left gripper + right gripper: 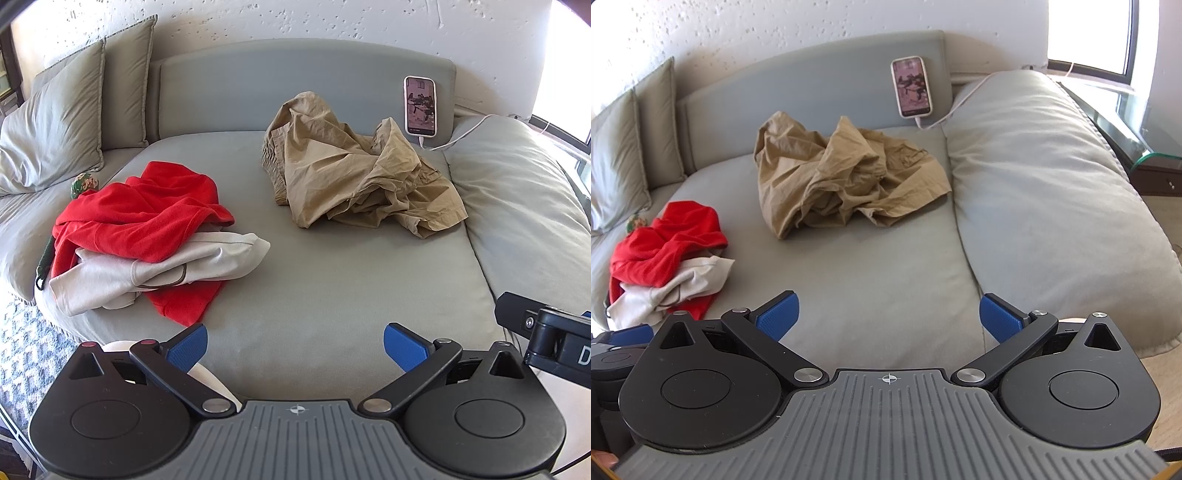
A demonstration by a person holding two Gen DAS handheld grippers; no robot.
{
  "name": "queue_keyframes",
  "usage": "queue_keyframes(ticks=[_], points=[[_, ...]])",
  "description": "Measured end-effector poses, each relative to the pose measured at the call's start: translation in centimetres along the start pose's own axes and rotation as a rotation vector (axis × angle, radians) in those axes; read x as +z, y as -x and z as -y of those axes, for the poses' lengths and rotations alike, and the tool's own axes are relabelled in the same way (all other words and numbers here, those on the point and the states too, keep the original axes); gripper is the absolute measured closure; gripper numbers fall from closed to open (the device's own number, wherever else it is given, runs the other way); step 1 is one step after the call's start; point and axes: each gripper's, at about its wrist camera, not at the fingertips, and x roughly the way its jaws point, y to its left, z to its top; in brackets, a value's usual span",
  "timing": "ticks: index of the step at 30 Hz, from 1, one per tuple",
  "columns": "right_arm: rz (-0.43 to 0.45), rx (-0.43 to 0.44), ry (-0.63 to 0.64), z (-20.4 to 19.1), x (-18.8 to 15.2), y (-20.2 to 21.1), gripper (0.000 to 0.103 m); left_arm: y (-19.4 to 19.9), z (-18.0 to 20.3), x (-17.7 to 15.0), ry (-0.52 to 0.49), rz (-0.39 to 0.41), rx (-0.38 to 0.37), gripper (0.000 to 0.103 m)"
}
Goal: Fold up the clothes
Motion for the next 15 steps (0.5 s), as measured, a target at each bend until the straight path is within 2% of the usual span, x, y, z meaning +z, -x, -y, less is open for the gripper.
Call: queue_keyframes(ticks=[9, 12, 15], points=[[0.007, -0.015, 0.043, -0.5, 0.5, -1.2, 0.000, -1.2, -1.3, 0.3, 0.049, -0.004, -0.021, 0.001], [0.033, -0.019, 0.053, -0.6, 1.3, -2.0, 0.000, -1.3, -2.6, 1.0, 0.102, 0.038, -0.033, 0.001], [0.060, -0.009, 0.049, -0.7, 2.2, -2.9, 0.000, -1.4, -3.5, 1.8, 0.124, 0.118, -0.001, 0.001]])
